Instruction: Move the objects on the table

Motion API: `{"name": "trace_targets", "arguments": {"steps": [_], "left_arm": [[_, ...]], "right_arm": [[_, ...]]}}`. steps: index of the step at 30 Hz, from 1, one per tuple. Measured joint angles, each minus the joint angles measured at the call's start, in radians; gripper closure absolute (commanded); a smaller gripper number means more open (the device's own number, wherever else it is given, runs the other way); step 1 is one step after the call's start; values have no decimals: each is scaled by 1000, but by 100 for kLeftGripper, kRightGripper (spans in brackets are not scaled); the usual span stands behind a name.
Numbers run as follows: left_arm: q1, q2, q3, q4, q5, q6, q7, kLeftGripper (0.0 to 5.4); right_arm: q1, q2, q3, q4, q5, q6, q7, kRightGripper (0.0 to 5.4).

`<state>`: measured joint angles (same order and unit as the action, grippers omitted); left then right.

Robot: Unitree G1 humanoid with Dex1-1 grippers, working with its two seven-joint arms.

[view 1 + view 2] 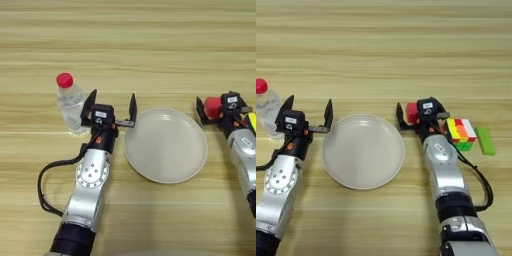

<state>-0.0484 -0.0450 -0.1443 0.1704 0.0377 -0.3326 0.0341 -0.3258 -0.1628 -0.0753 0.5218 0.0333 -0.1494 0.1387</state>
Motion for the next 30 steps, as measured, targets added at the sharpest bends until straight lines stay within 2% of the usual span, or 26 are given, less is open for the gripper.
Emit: {"name": "trace_targets", "arguments": {"steps": [11, 21, 30], "left_arm": [[0, 0, 0, 1, 0, -1, -3, 0], [0, 0, 0, 1, 0, -1, -3, 0], [0, 0, 0, 1, 0, -1, -2, 0]], "right_arm": [[-62, 4, -19, 119, 9, -17, 1, 3], [-65, 5, -29, 127, 14, -17, 9, 3], [-92, 7, -39, 206, 30, -10, 21, 3]]}}
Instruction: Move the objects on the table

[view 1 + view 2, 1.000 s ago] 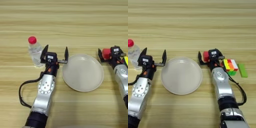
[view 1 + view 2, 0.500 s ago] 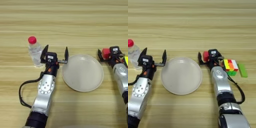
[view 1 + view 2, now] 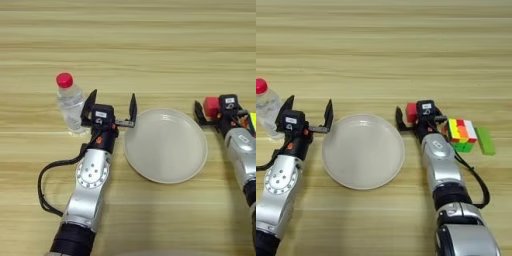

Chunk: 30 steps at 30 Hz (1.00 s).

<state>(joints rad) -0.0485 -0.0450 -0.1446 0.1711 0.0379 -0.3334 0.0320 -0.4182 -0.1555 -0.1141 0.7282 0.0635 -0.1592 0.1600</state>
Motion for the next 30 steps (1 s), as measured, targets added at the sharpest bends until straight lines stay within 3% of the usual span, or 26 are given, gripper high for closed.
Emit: {"name": "trace_targets", "arguments": {"steps": [4, 10, 30], "left_arm": [[0, 0, 0, 0, 0, 0, 0, 0], [0, 0, 0, 0, 0, 0, 0, 0], [0, 0, 1, 17, -1, 0, 0, 0]], "right_arm": [[-6, 0, -5, 29, 4, 0, 2, 3], [-9, 0, -6, 34, 4, -1, 6, 59], [-14, 0, -12, 44, 14, -8, 7, 290]]}}
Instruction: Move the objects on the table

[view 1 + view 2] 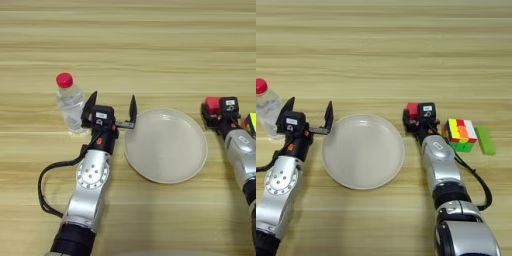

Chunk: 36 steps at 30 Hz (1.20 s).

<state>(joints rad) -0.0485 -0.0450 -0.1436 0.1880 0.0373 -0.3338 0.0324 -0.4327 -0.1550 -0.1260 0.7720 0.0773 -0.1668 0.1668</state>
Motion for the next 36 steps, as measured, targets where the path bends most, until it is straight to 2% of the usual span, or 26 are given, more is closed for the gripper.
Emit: {"name": "trace_targets", "arguments": {"steps": [4, 8, 14, 19, 20, 25, 26, 31, 36], "left_arm": [[0, 0, 0, 0, 0, -1, 0, 0], [-1, 0, 0, 2, 0, -3, 1, 0], [-5, 0, 1, 17, 0, -5, 2, 0], [-6, 0, 2, 20, 0, -7, 4, 0], [-6, 0, 2, 20, 0, -7, 4, 0], [-7, 0, 2, 20, 0, -7, 4, 0], [-7, 0, 2, 20, 0, -7, 4, 0], [-8, 0, 2, 20, 0, -7, 4, 0], [-8, 0, 2, 20, 0, -8, 4, 0]], "right_arm": [[10, 1, 5, -49, -2, -5, -7, 309], [71, 9, 31, -229, -6, 4, -3, 309], [234, 27, 100, -583, -4, 98, 33, 309], [347, 16, 171, -779, 2, 186, 97, 309], [396, 10, 194, -838, 7, 223, 122, 309], [462, -8, 219, -920, 8, 290, 152, 309], [481, -9, 242, -931, 8, 297, 168, 309], [502, -21, 329, -929, -17, 305, 214, 309], [501, -16, 360, -898, -26, 304, 216, 309]]}}
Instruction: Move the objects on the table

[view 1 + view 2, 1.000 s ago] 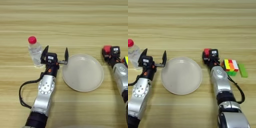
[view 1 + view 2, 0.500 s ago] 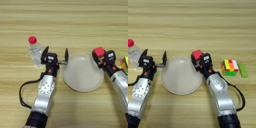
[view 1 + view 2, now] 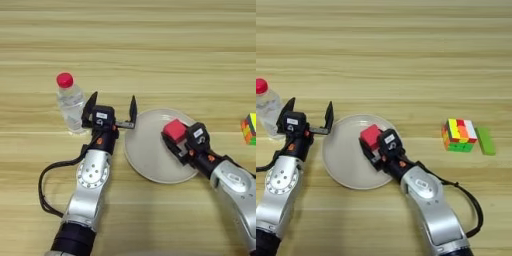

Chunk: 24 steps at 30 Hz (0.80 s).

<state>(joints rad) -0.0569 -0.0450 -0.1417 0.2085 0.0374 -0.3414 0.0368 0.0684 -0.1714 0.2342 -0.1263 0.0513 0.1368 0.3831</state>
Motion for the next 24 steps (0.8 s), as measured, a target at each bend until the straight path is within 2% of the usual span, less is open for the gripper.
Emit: {"name": "trace_targets", "arguments": {"steps": [9, 10, 24], "left_arm": [[0, 0, 0, 0, 0, 0, 1, 0], [0, 0, 0, 0, 0, 0, 1, 0], [0, 0, 0, -1, 0, 0, 1, 0]], "right_arm": [[-3, 9, 38, 27, -14, -2, 3, 309], [-4, 9, 38, 30, -15, -2, 2, 272], [-6, 21, 31, 33, -14, -70, -3, 125]]}}
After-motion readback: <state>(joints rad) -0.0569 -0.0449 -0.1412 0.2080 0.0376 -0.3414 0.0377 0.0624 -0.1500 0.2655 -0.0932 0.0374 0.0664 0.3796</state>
